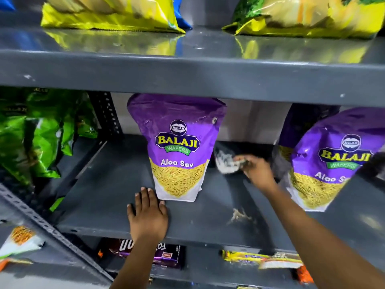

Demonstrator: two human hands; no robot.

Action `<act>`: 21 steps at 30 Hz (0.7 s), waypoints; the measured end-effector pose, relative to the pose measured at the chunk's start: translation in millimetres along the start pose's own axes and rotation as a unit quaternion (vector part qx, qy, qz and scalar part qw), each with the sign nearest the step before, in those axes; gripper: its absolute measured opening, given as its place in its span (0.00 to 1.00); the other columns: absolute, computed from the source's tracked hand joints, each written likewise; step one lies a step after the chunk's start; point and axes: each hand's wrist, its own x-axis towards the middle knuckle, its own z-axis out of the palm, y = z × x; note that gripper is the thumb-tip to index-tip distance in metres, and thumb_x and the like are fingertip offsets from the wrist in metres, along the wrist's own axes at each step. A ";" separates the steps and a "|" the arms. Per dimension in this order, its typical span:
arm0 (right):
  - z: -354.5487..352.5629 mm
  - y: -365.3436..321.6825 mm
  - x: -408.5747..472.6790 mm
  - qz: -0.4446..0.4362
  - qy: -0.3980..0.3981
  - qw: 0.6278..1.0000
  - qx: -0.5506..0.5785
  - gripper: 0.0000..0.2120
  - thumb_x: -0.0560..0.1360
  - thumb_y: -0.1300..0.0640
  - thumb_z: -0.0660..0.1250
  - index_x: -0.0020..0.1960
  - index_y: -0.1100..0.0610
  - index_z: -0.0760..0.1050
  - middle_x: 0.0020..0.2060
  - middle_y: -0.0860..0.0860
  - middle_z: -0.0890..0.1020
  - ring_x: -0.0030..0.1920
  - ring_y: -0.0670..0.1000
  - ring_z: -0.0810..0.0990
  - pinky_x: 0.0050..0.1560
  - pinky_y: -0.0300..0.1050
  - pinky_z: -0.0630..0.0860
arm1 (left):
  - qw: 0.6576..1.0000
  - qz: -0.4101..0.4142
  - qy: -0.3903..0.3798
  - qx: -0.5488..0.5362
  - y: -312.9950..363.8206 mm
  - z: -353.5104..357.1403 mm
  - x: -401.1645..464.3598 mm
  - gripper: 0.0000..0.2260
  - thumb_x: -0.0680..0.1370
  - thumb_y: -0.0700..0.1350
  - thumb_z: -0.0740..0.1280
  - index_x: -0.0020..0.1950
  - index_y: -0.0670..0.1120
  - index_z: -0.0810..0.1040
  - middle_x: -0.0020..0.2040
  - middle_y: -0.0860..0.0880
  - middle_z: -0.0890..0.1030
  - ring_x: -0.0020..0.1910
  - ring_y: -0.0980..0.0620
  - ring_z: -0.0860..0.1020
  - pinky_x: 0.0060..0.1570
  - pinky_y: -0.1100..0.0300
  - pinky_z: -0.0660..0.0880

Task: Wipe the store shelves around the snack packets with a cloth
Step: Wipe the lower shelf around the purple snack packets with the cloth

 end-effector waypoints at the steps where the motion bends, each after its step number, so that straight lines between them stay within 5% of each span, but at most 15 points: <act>1: -3.7 -2.2 25.5 0.017 0.021 0.999 -0.042 0.14 0.72 0.68 0.63 0.51 0.54 0.81 0.53 0.54 0.83 0.51 0.37 0.79 0.58 0.36 0.72 | 1.000 0.006 0.003 -0.006 -1.3 0.7 0.5 0.35 0.71 0.56 0.39 0.70 0.39 0.63 0.71 0.40 0.65 0.70 0.41 0.62 0.66 0.40 0.57; 4: 1.4 12.1 74.2 0.050 -0.067 0.976 -0.203 0.15 0.76 0.66 0.58 0.61 0.61 0.74 0.61 0.62 0.78 0.61 0.60 0.76 0.64 0.48 0.69 | 1.000 0.010 0.015 -0.015 -3.4 6.5 2.0 0.30 0.73 0.53 0.45 0.65 0.37 0.70 0.66 0.37 0.72 0.65 0.38 0.69 0.61 0.36 0.64; 9: 27.5 26.4 56.6 0.054 -0.115 0.900 -0.418 0.18 0.74 0.65 0.56 0.63 0.59 0.73 0.60 0.61 0.78 0.60 0.61 0.77 0.60 0.52 0.73 | 0.999 0.008 0.030 -0.009 -2.2 7.3 4.8 0.30 0.73 0.54 0.45 0.66 0.38 0.69 0.67 0.39 0.71 0.66 0.39 0.69 0.62 0.38 0.63; 16: 22.7 3.2 -22.0 0.087 -0.125 0.910 -0.385 0.20 0.74 0.62 0.57 0.62 0.49 0.74 0.59 0.61 0.79 0.59 0.62 0.77 0.62 0.54 0.73 | 1.000 0.017 0.012 -0.011 1.1 -0.2 0.4 0.28 0.73 0.51 0.48 0.63 0.34 0.71 0.63 0.34 0.74 0.62 0.34 0.72 0.57 0.33 0.66; 21: 8.6 -20.4 -52.6 0.132 -0.256 0.903 -0.320 0.22 0.72 0.65 0.59 0.61 0.47 0.75 0.65 0.55 0.76 0.63 0.56 0.75 0.63 0.44 0.71 | 1.000 0.020 0.013 -0.015 -0.9 -1.6 -1.5 0.34 0.71 0.55 0.39 0.69 0.37 0.64 0.71 0.38 0.65 0.70 0.39 0.62 0.65 0.38 0.57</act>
